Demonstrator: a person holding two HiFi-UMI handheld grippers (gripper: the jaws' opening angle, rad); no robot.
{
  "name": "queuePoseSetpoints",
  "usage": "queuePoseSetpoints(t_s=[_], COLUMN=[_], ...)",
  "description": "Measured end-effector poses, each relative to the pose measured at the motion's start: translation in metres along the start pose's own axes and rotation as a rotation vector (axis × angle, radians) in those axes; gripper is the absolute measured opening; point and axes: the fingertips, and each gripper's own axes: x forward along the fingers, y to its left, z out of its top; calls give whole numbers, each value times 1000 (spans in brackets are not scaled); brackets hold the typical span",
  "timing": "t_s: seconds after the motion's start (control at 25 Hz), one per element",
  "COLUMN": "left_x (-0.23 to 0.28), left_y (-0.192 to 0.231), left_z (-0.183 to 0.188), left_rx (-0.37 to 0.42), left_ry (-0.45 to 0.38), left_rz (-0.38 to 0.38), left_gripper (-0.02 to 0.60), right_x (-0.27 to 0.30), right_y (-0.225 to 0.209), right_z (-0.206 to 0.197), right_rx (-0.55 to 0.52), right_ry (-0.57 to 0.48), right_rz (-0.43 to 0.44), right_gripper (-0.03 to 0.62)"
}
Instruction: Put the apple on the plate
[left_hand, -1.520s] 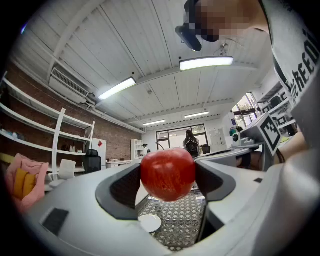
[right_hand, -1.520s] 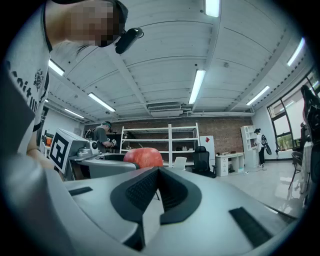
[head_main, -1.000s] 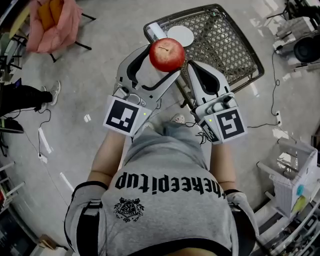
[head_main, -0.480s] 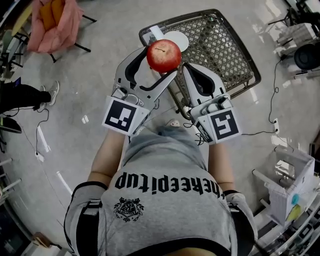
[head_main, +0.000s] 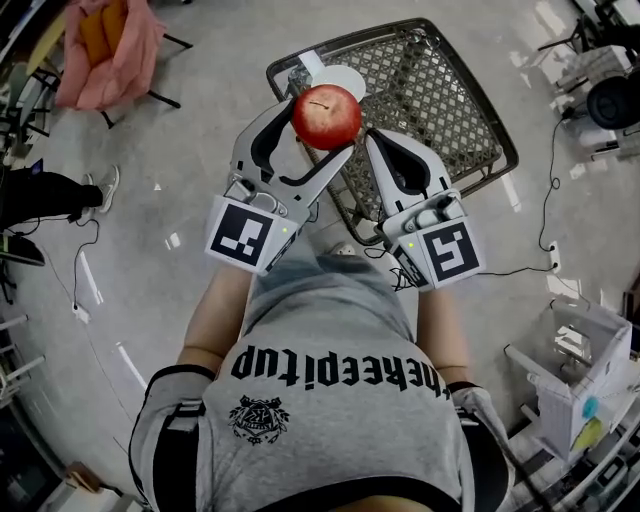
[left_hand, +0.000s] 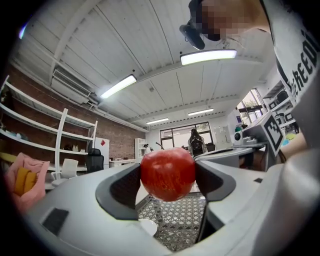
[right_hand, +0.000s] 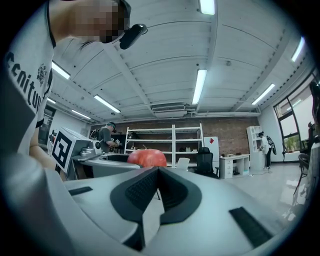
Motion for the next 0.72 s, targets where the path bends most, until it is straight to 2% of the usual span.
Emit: queuePoseSetpoints(t_s=[0.28,0.44,0.6,0.72], left_x=[21,31,45,55], left_y=[9,19,39,56], left_z=[3,-11,-12,-19], left_rx=[5,7,8,13], left_ry=[-33,43,24,63], left_rz=[-38,-79,-118,-156], left_gripper=[374,374,376,376], right_x=[9,21,43,62], right_y=[-14,-26,-36,-45], right_z=[-9,-11,-10,-10], right_rx=[-4,-1,2,15], right_ry=[17,27,18,22], right_rz=[-41,-75,-116,-149], right_gripper=[9,9,9,9])
